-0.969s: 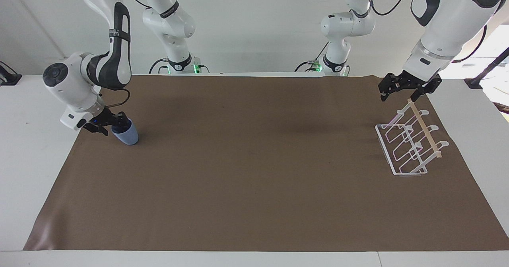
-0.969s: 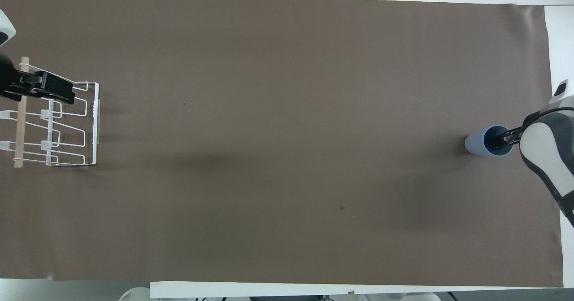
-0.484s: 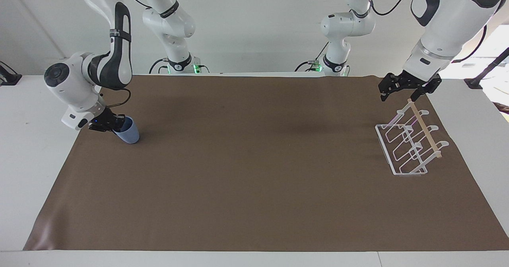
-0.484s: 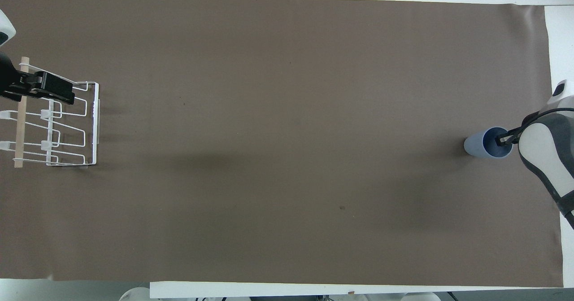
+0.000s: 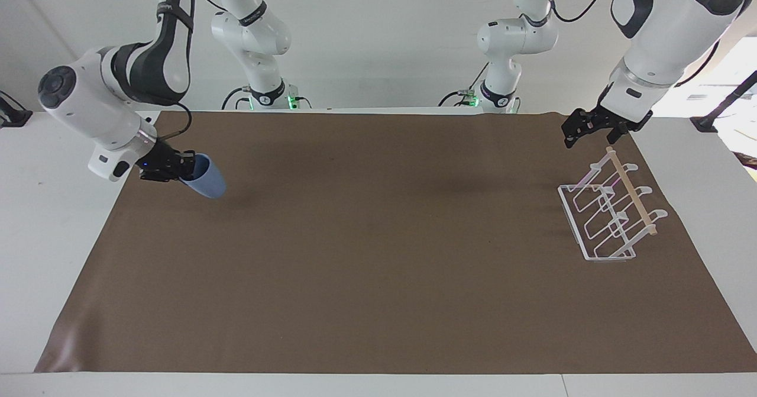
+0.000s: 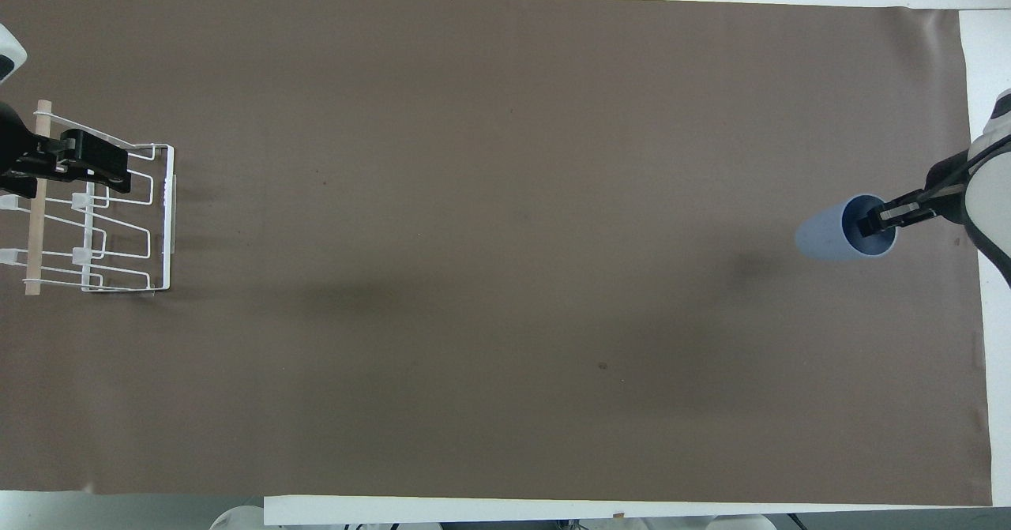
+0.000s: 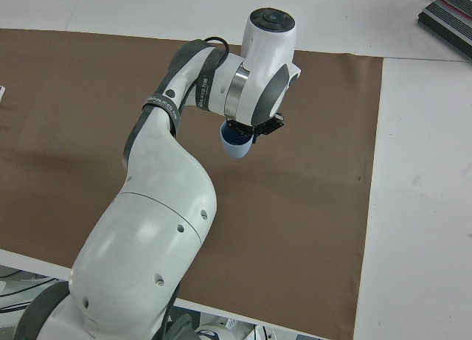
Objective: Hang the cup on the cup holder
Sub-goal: 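Lift the blue cup with the right gripper toward the left gripper, then grasp the cup with the left gripper while the right gripper releases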
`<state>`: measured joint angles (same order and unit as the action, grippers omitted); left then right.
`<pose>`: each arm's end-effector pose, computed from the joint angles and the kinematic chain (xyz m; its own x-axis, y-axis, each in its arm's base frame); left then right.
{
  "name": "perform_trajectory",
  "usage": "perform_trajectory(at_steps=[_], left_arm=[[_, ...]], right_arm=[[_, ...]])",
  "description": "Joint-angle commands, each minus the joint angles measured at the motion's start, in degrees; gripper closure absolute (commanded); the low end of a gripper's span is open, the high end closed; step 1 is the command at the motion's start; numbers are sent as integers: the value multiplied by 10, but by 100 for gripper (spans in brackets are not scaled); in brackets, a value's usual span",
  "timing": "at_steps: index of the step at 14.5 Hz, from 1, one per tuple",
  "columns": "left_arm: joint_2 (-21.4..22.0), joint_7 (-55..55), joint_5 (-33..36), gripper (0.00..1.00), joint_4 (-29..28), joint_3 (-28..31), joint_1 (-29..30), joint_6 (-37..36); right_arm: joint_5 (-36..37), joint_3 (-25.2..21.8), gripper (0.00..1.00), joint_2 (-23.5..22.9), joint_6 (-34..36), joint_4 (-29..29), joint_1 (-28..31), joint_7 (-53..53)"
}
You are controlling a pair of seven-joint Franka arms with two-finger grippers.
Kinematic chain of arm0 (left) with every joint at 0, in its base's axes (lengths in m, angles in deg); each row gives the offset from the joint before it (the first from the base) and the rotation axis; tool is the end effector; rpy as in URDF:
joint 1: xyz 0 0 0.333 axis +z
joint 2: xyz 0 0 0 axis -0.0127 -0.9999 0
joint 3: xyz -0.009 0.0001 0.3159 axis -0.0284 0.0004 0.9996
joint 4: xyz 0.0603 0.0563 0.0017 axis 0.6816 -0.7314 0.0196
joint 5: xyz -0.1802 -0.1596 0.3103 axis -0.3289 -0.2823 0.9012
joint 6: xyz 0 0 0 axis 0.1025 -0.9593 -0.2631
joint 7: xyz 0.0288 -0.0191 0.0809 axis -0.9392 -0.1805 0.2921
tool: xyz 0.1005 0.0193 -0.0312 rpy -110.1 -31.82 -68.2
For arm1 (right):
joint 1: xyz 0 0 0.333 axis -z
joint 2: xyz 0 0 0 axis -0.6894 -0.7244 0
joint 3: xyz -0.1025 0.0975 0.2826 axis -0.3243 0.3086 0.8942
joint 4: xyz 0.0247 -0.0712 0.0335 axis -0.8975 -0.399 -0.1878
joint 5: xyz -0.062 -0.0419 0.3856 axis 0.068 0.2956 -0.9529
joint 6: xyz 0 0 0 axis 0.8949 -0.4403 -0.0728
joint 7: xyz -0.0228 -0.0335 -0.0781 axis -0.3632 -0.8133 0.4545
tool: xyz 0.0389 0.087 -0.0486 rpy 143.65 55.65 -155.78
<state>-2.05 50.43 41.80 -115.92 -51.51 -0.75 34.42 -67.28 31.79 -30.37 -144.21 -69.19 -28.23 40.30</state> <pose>0.5411 -0.0843 0.6030 0.9952 0.0132 -0.0971 0.0085 -0.9988 -0.0484 0.5511 -0.0576 0.4588 0.9729 0.2020 -0.1128 0.1568 -0.9342 -0.3203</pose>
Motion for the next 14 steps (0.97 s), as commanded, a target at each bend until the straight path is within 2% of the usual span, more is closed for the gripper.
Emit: perform_trajectory(at_steps=[1, 4, 6, 8, 12, 14], left_arm=[[18, 123, -25, 0, -14, 3, -31, -5], [18, 311, -89, 0, -16, 3, -62, 10], [20, 469, -139, 0, -23, 3, -88, 52], [20, 629, -175, 0, -27, 2, -127, 103], [17, 894, -198, 0, -24, 3, -218, 183], [16, 1020, -198, 0, -19, 3, -243, 188]], right_arm=[[-126, 2, 100, -4, 20, 1, -29, -53], [-270, 2, 100, 1, 17, -9, -82, -147], [-358, 2, 100, 8, 12, -25, -116, -187], [-450, 2, 100, 20, -21, -54, -142, -214], [-521, 2, 100, 25, -82, -69, -216, -258], [-548, 2, 100, 28, -126, -78, -251, -278]])
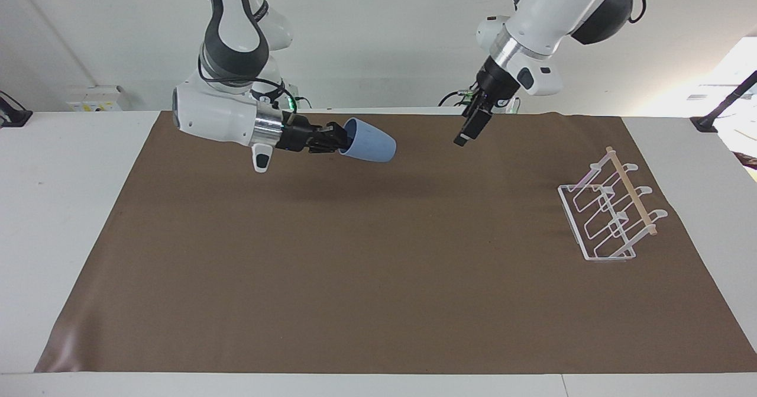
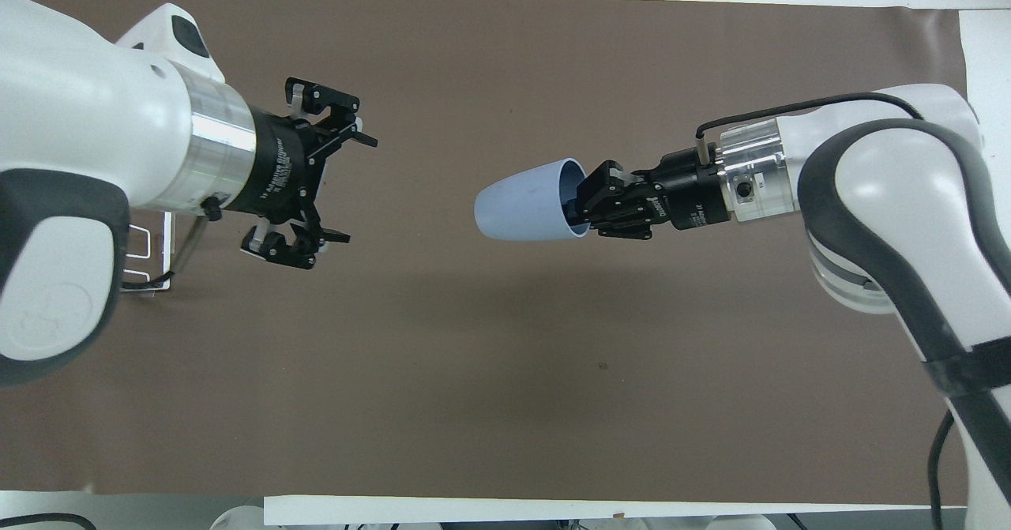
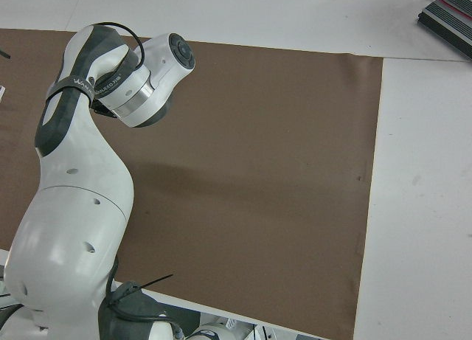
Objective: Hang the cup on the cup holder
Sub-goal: 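Grasp the cup with the left gripper while the right gripper releases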
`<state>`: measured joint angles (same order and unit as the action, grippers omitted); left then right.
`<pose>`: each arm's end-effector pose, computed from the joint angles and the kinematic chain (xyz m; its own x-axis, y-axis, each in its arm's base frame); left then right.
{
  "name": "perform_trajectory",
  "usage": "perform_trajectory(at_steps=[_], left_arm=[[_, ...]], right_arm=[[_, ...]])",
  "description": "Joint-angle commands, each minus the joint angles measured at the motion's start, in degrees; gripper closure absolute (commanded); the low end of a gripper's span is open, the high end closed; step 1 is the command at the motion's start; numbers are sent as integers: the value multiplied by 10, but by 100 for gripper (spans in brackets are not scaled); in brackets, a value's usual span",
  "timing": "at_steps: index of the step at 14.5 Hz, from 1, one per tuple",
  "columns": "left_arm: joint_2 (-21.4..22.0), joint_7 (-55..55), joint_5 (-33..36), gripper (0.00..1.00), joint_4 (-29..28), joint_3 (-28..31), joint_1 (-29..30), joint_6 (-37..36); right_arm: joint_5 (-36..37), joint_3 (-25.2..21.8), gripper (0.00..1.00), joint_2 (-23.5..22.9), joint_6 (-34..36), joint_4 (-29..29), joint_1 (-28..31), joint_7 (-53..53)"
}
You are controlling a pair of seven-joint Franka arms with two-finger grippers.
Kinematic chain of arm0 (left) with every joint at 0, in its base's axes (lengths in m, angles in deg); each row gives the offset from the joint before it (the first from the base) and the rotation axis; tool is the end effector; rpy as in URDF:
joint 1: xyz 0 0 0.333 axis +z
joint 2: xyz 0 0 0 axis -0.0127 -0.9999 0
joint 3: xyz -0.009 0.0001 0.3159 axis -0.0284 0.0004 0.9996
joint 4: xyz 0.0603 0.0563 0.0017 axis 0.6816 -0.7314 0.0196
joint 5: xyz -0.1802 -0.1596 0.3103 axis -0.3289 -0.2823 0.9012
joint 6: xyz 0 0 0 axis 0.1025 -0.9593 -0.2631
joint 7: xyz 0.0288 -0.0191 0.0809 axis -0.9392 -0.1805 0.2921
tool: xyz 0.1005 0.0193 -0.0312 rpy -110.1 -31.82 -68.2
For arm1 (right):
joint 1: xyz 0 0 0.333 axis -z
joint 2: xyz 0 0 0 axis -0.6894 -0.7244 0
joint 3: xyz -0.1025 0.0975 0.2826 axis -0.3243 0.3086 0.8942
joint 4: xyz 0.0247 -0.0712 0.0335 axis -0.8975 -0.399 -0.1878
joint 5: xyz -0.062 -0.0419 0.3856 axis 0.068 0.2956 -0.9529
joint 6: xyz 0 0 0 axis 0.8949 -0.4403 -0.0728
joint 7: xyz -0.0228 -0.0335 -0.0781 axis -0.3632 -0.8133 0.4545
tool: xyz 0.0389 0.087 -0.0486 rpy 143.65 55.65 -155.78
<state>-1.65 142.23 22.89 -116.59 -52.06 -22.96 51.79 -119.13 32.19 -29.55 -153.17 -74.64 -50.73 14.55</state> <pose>0.4757 -0.3265 0.6329 0.3122 0.8929 -0.3243 0.9499 -0.2887 0.1197 0.5355 0.2098 0.4729 0.9326 -0.0605 -0.3557 -0.3408 -0.4719 -0.8131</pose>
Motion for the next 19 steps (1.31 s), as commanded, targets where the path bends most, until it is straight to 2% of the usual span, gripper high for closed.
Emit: perform_trajectory(at_steps=[1, 4, 7, 10, 13, 17, 19], left_arm=[[13, 134, -8, 0, -13, 9, -37, 8], [5, 193, -16, 0, -20, 7, -51, 16], [-4, 202, -32, 0, -27, 7, -51, 22], [-7, 215, -33, 0, -53, 7, -53, 70], [-26, 222, -41, 0, -54, 7, -65, 104], [-38, 221, -42, 0, -71, 4, -68, 128], [-43, 217, -42, 7, -76, 3, -80, 134]], right_arm=[[-33, -2, 100, 20, -46, -24, -37, -29], [-34, -2, 100, 20, -47, -24, -48, -40], [-35, -2, 100, 20, -48, -24, -52, -48], [-38, -2, 100, 20, -49, -24, -61, -52], [-39, -2, 100, 20, -50, -24, -65, -54], [-39, -2, 100, 20, -50, -24, -65, -54], [-39, -2, 100, 20, -50, -24, -65, -54]])
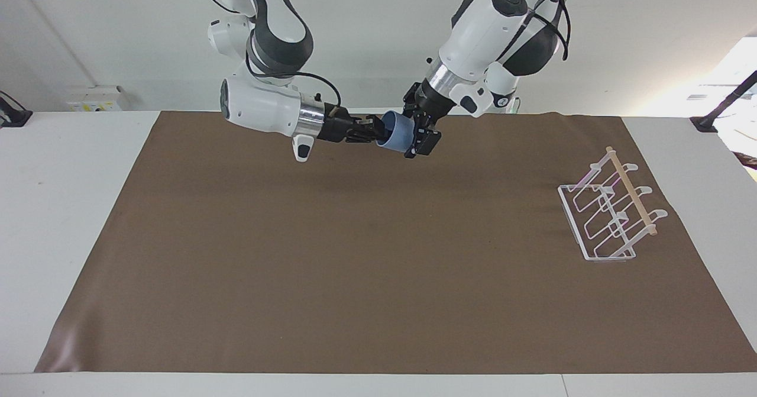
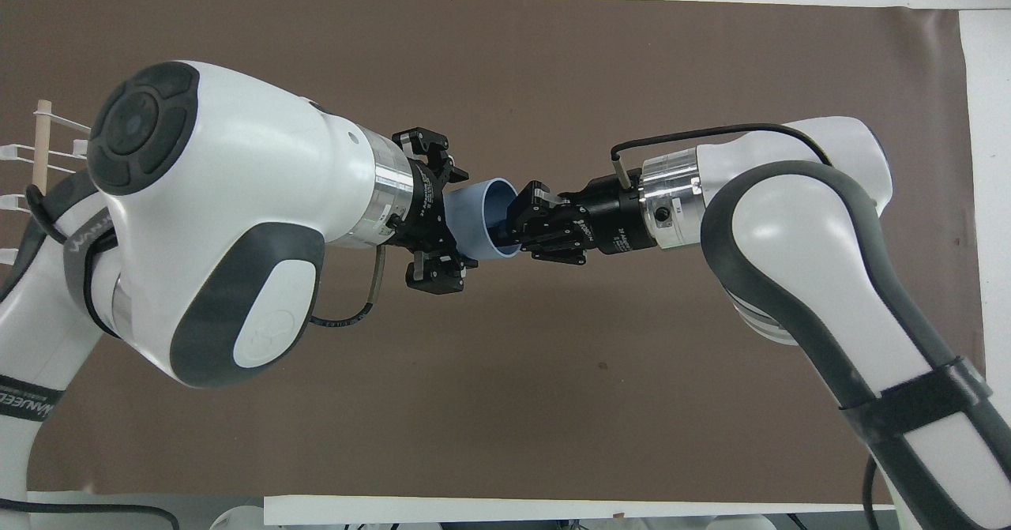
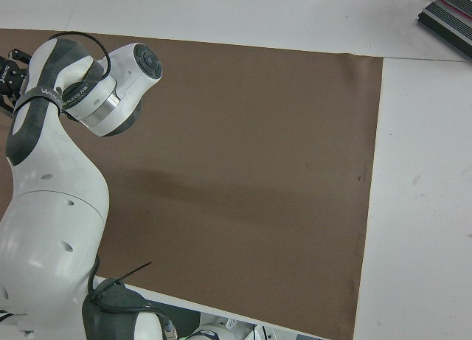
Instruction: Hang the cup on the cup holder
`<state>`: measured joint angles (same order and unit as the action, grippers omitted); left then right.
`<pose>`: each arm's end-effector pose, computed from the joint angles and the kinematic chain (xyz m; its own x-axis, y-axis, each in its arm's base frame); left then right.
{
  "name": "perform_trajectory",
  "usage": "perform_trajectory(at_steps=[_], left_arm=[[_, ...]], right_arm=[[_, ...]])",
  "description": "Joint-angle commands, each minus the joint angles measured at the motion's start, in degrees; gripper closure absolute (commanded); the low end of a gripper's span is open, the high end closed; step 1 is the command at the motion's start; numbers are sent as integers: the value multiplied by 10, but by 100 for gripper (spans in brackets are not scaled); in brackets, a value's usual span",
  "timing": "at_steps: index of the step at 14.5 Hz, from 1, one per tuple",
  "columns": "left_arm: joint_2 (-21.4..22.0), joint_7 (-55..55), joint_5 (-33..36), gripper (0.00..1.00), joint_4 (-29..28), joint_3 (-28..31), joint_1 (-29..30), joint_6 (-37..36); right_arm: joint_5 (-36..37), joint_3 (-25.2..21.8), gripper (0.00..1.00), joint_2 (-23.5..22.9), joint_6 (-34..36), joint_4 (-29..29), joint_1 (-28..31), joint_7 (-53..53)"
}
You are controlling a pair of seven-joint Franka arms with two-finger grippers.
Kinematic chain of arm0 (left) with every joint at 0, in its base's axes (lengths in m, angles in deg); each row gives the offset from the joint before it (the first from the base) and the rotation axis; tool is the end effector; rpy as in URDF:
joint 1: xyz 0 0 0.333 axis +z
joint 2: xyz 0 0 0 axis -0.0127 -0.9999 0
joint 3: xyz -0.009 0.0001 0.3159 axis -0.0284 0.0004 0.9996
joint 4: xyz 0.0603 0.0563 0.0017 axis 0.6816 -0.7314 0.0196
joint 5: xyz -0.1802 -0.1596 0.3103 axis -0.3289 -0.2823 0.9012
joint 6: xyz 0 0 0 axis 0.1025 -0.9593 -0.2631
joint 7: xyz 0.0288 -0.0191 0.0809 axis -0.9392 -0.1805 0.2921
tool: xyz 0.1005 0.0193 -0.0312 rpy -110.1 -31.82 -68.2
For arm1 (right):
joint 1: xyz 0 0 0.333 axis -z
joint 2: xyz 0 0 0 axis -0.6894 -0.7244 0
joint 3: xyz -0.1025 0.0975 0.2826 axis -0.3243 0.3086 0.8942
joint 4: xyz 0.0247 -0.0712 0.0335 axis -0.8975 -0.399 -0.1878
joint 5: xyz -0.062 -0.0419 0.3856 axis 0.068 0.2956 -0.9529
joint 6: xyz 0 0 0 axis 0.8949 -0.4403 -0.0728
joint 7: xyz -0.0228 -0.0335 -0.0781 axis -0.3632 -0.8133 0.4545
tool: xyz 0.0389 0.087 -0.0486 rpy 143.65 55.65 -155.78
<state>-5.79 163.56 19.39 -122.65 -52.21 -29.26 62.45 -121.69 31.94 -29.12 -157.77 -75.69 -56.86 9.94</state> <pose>0.4627 -0.3922 0.5583 -0.0268 0.9198 -0.3916 0.9989 0.0096 -0.0459 0.5174 0.2579 0.4716 0.9101 -0.0793 -0.4067 -0.3949 -0.4633 -0.7934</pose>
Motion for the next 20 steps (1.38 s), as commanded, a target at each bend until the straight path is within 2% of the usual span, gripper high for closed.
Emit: perform_trajectory(at_steps=[1, 2, 3, 6, 7, 8, 9, 11, 12, 14, 16, 18, 20], left_arm=[[-2, 3, -7, 25, -16, 5, -18, 27], [-2, -4, -6, 89, -16, 6, -20, 28], [-2, -26, -6, 100, -16, 6, -27, 30], [-2, -34, -7, 100, -16, 5, -29, 34], [-2, -34, -7, 100, -15, 5, -29, 34], [-2, -34, -7, 100, -15, 5, -29, 34], [-2, -34, -7, 100, -15, 5, -29, 34], [-2, -35, -6, 100, -14, 5, -29, 34], [-3, -37, -6, 100, -14, 6, -28, 34], [-3, -46, -6, 100, -13, 7, -20, 26], [-3, -66, -1, 100, -13, 8, 5, 3], [-3, -105, 24, 100, -13, 9, 33, -27], [-2, -126, 105, 100, -14, 9, 55, -61]], right_arm=[[-14, 1, 100, 16, -4, -13, -3, -8], [-14, 1, 100, 16, -4, -13, -4, -8], [-14, 1, 100, 16, -4, -13, -3, -8], [-14, 1, 99, 16, -4, -12, -3, -8], [-14, 0, 82, 16, -4, -12, -3, -8], [-13, 0, 31, 16, -3, -12, -3, -9], [-11, -1, 3, 16, -4, -9, -3, -10], [0, -3, 1, 15, -4, -5, 4, -11], [31, -5, 1, 14, -3, -4, 8, -10], [190, -5, 1, 28, -4, -1, 22, -11], [345, -5, 1, 37, 1, 4, 66, -7], [424, -5, 1, 40, 21, 6, 113, -5], [476, -5, 1, 40, 38, 7, 153, -5]])
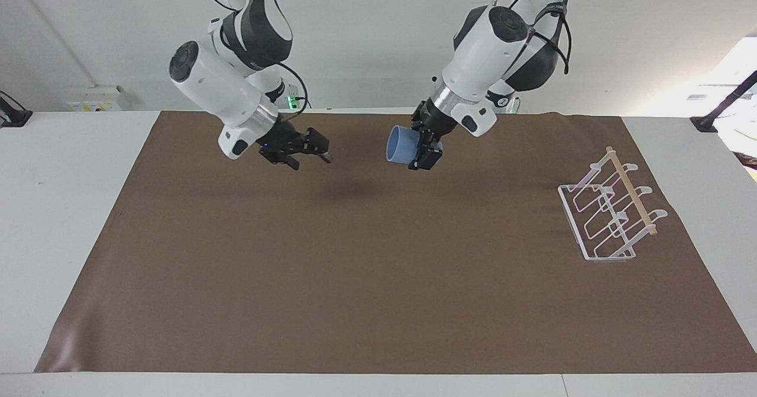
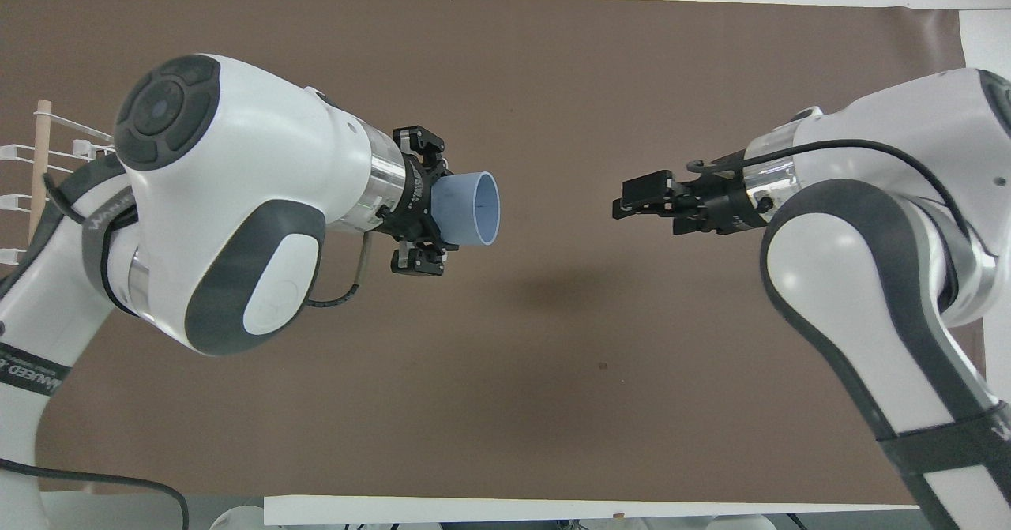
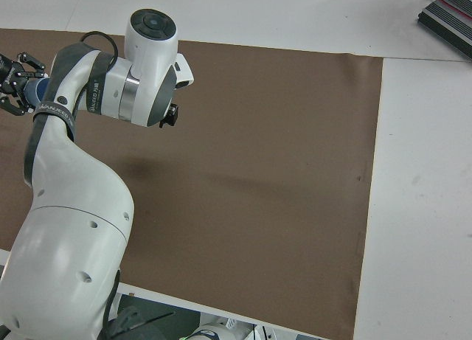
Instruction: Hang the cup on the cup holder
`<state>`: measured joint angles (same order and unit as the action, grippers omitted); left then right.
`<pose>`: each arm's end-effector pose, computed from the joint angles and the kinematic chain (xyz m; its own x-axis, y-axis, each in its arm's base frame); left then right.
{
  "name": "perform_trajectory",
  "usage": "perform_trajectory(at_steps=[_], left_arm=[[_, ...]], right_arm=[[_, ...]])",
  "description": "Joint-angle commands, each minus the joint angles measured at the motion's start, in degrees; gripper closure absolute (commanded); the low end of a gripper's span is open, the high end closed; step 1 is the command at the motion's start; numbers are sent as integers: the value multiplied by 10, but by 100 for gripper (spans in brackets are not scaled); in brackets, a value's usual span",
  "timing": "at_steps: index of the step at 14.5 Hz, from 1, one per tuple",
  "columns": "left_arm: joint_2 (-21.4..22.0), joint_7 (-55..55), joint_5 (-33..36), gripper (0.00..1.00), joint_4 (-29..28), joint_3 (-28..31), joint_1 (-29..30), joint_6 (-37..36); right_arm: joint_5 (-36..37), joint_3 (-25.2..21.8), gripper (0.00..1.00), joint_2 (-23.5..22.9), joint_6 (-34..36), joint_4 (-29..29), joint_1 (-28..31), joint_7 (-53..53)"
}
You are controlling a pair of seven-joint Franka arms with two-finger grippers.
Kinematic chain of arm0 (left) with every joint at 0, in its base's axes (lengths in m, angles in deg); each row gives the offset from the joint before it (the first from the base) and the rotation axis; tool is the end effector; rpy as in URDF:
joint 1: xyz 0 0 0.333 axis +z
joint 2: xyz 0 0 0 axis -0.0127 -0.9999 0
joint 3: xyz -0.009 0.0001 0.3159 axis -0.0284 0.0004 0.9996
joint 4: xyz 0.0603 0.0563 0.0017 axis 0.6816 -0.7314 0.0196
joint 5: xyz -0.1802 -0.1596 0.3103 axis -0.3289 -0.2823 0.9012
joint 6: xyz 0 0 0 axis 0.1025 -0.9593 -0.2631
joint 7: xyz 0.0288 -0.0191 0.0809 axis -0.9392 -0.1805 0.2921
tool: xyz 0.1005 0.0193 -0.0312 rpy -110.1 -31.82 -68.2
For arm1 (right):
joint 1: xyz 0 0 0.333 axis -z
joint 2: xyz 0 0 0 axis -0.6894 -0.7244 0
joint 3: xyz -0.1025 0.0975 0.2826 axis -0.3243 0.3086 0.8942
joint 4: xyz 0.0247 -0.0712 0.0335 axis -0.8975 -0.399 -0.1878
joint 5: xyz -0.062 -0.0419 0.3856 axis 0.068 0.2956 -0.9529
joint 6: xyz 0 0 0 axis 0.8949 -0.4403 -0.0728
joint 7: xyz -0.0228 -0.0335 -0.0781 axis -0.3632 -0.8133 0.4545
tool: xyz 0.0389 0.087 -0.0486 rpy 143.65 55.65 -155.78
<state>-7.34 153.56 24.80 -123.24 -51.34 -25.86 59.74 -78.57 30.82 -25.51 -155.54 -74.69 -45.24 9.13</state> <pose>0.4931 -0.3530 0.5304 0.1068 0.9523 -0.2858 0.9935 -0.1137 -0.0076 0.5407 0.1051 0.4790 0.9803 -0.1483 -0.1302 -0.1885 -0.8986 -0.3963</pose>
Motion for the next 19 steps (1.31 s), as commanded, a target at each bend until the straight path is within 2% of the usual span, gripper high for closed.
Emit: perform_trajectory(at_steps=[1, 3, 5, 7, 9, 12, 16, 19], left_arm=[[14, -39, 79, 100, -10, 1, 36, -41], [14, -74, 152, 100, -7, 1, 55, -75], [19, -86, 277, 100, -17, 1, 53, -93], [18, -109, 391, 100, -30, 1, 51, -118], [6, -120, 513, 100, -73, 1, 54, -133], [-39, -119, 663, 100, -86, 1, 56, -166], [-115, -76, 860, 100, -81, 3, 63, -238], [-137, -64, 926, 100, -59, 6, 80, -240]], right_arm=[[72, 6, 1, 5, 19, -2, 52, 3], [116, 6, 1, 11, 26, 1, 74, 6], [163, 6, 1, 22, 45, 14, 90, 9], [197, 5, 1, 23, 96, 49, 105, 25], [230, 5, 1, 22, 134, 81, 125, 39], [294, 8, 1, 13, 200, 148, 126, 61], [295, 9, 1, -7, 339, 273, 119, 71], [309, 8, 1, -7, 338, 273, 121, 79]])
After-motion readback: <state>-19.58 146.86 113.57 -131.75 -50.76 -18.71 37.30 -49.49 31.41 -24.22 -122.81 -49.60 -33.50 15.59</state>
